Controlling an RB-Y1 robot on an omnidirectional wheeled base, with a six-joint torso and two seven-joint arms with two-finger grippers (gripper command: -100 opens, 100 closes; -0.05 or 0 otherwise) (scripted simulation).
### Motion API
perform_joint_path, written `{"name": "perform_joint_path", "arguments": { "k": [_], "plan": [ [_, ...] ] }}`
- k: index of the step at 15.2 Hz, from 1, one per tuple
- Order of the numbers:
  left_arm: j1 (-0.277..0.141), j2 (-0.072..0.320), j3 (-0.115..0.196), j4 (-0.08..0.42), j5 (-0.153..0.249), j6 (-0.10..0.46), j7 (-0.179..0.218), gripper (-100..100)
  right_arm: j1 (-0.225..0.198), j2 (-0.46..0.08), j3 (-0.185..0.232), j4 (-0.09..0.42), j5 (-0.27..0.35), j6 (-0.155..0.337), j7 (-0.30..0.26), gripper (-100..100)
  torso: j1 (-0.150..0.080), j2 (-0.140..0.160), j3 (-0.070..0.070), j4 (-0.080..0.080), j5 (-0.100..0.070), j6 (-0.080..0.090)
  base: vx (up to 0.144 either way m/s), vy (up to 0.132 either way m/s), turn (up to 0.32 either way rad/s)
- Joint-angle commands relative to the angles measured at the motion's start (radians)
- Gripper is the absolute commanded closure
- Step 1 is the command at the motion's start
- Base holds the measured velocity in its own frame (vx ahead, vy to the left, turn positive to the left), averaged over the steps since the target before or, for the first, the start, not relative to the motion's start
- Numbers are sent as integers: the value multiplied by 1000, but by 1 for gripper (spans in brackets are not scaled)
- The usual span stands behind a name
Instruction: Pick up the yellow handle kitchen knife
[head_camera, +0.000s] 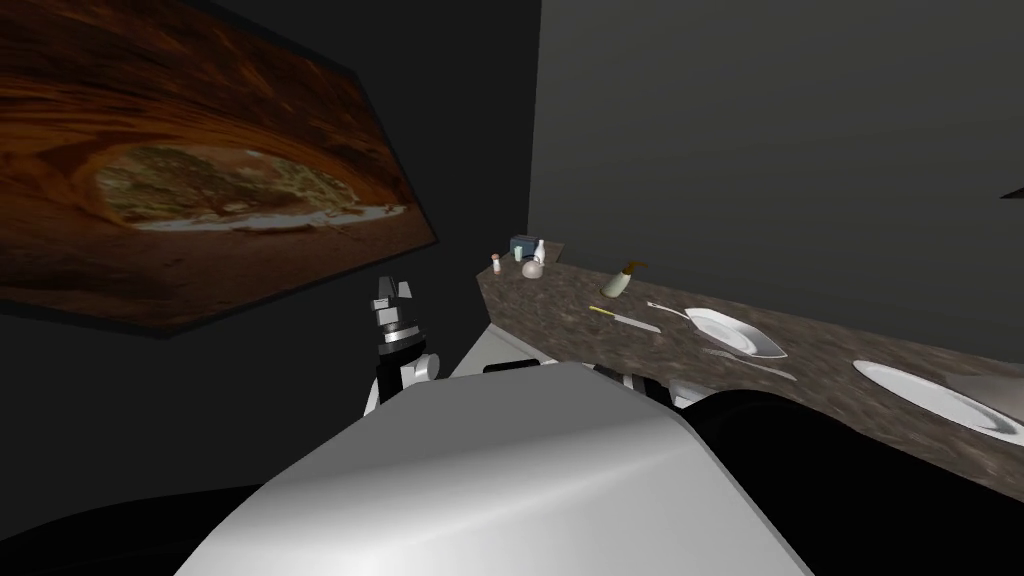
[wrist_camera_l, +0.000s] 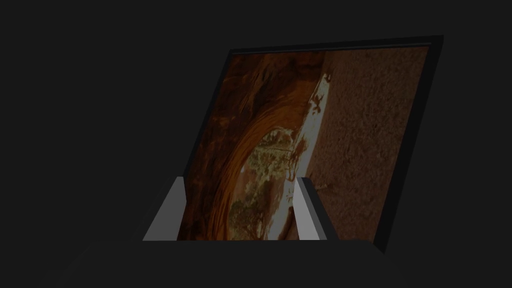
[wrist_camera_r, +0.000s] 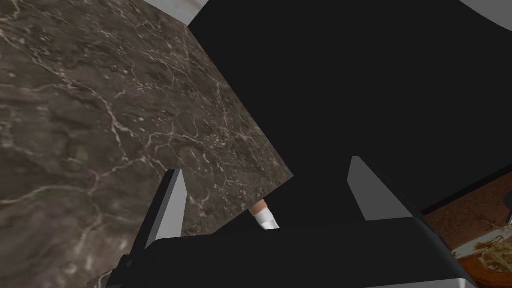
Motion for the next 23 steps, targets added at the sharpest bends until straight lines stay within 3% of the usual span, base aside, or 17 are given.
{"name": "perform_joint_path", "arguments": {
  "k": [1, 2, 3, 5, 6, 8, 9, 11, 14, 16, 21, 23],
  "plan": [
    [0, 0, 0, 0, 0, 0, 0, 0, 16, -50, 10, 16, 10, -1, 9, -100, 0, 0, 0, 0, 0, 0, 53, 25, 112],
    [0, 0, 0, 0, 0, 0, 0, 0, 16, -71, 10, 16, 10, -1, 9, -100, 0, 0, 0, 0, 0, 0, 39, 13, 34],
    [0, 0, 0, 0, 0, 0, 0, 0, 20, -95, 32, 49, 24, -3, 18, -100, 0, 0, 0, 0, 0, 0, 38, 20, 91],
    [0, 0, 0, 0, 0, 0, 0, 0, 20, -134, 32, 49, 24, -3, 18, -100, 0, 1, 0, 0, 0, 0, 33, 19, 68],
    [0, 0, 0, 0, 0, 0, 0, 0, 22, -158, 54, 81, 38, -5, 26, -100, 0, 1, 1, 0, 0, 1, 39, 15, 84],
    [0, 0, 0, 0, 0, 0, 0, 0, 22, -196, 54, 81, 38, -5, 26, -100, 0, 1, 0, 0, 0, 0, 39, 10, 61],
    [0, 0, 0, 0, 0, 0, 0, 0, 23, -227, 76, 111, 52, -6, 34, -100, -1, 1, 1, 0, 0, 0, 44, 12, 86],
    [0, 0, 0, 0, 0, 0, 0, 0, 23, -254, 76, 111, 52, -6, 34, -100, -1, 1, 0, 0, 0, 0, 36, 10, 69],
    [0, 0, 0, 0, 0, 0, 0, 0, 20, -332, 117, 165, 75, -6, 48, -100, -1, 1, 1, 0, 0, 0, 39, 8, 85],
    [0, 0, 0, 0, 0, 0, 0, 0, 20, -361, 117, 165, 75, -6, 48, -100, -1, 0, 0, 0, 0, 0, 38, -2, 56],
    [0, 0, 0, 0, 0, 0, 0, 0, 3, -484, 172, 231, 101, 0, 66, -100, -2, 0, 0, 0, 0, 0, 44, -13, 78],
    [0, 0, 0, 0, 0, 0, 0, 0, 3, -494, 172, 231, 101, 0, 66, -100, -3, 0, 0, 0, -1, 0, 34, -25, 42]
  ]
}}
